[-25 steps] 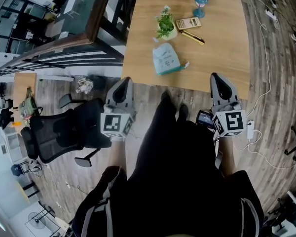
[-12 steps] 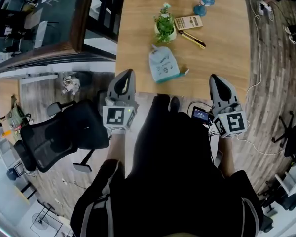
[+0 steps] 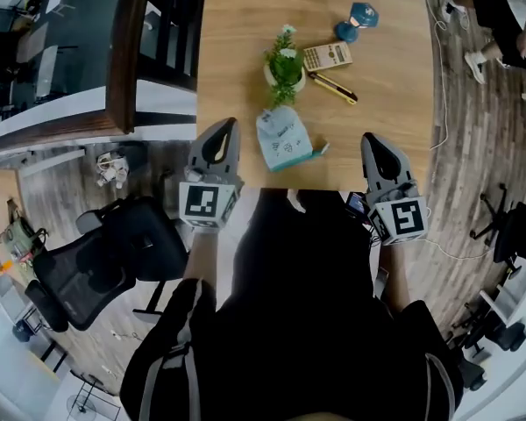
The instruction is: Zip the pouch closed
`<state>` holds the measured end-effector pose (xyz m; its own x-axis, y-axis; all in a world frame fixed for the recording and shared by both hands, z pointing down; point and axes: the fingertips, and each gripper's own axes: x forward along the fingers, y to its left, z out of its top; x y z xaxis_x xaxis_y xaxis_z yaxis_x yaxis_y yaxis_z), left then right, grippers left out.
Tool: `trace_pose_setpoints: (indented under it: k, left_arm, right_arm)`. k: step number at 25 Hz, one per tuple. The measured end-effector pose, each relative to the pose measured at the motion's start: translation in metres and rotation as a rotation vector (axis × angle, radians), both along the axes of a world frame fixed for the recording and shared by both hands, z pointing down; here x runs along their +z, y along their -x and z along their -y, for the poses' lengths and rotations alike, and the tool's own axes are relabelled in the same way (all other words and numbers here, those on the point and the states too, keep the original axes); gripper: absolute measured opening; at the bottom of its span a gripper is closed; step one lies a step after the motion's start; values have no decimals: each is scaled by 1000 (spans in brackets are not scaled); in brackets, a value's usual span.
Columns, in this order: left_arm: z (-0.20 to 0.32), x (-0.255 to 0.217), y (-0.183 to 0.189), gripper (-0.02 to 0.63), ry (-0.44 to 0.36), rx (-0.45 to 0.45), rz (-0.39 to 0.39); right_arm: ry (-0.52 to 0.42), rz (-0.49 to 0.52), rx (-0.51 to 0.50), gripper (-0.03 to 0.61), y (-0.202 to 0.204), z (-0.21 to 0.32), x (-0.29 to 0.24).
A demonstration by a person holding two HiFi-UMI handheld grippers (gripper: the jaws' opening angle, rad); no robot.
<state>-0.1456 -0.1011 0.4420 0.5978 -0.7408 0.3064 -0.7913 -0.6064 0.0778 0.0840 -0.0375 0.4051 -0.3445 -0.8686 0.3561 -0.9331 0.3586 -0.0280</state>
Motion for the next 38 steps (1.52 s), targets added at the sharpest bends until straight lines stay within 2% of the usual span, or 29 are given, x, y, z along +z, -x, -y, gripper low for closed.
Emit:
trace_pose_setpoints:
  k: [4,10,13,15,17,21,26,28,31,34,38]
  left_arm:
    - [0,3,-13,0,8,18,-2]
    - [-13,2,-32,0,27,-28,13]
    - [-17,1,-43,0,32,-27,21]
    - [-21,-1,-51,0,28,-12,27]
    - [-26,1,-56,0,36,2,27]
    - [-44,17,-65,0,93,22,36]
    - [-70,23,-80,0,142,26,-1]
    - [-79,26,-82,0,165,23,-10]
    - [-94,34,-87,0,190,41,-6]
    - [-107,44,-97,0,227,80,4]
    - [-127,80,-125,0,318,199,78]
  right_arm:
    - [-10,29,-30,12,-1,8,1]
    - [-24,75,-102,12,-9,10,6]
    - [-24,59,-129,12,-16,10,8]
    - [17,33,-193,12,-14,6,23]
    - [92,-41,-343,12,-2,-3,54]
    - [221,-298,-706,12,20,-28,136]
    - [354,-579,-1007,12,21,-44,236]
    - [382,-655,-1111,12,21,-50,261]
    - [401,-712,-1216,12,24,-54,282]
    - [410,-749,-1255,12,28,-50,294]
    - [418,-787,-1284,12,30,-50,305]
